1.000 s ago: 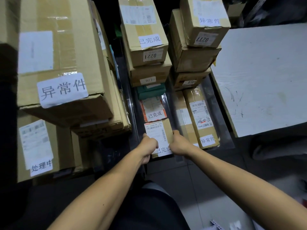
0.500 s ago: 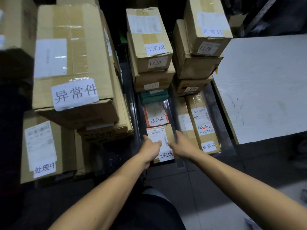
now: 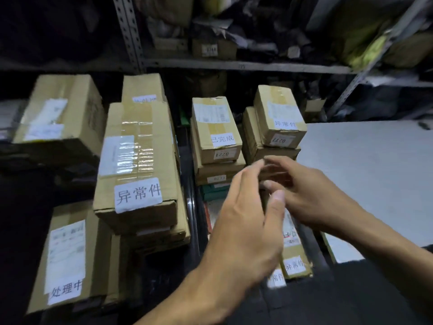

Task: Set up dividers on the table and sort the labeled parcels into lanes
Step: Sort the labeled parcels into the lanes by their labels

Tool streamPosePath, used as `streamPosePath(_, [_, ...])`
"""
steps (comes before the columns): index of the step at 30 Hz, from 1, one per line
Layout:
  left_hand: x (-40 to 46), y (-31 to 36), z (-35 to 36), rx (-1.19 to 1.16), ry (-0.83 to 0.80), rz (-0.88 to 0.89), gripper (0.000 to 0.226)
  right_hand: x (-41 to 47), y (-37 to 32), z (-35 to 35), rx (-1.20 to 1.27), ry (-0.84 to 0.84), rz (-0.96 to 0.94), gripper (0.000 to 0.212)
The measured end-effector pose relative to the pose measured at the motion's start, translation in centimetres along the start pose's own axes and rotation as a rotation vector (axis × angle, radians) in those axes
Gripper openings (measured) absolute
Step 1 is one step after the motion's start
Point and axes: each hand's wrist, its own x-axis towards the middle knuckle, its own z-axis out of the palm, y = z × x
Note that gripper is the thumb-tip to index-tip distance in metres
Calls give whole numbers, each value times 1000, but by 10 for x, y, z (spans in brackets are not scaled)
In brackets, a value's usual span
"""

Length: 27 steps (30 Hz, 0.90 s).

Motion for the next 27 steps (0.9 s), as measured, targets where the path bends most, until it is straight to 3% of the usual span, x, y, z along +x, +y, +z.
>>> streamPosePath(4, [-4,63,-52,64,97,258,44,6,-63,-59,41,100,-206,40])
streamPosePath(7, [-4,78,-105,163,252,355,34,16,-109,-74,112,190,-362,45])
streamPosePath(11, [-8,63,-175,223,408,266,31,36,-162,-58,155,214,-519,47])
streamPosePath(15, [-17,29,-236,284,536,147,29,54,-216,-19,114,124,-595,47])
streamPosePath(27, [-56,-108,-429,44,758,-27,22,113,-392,87,-131,-38,-630,54])
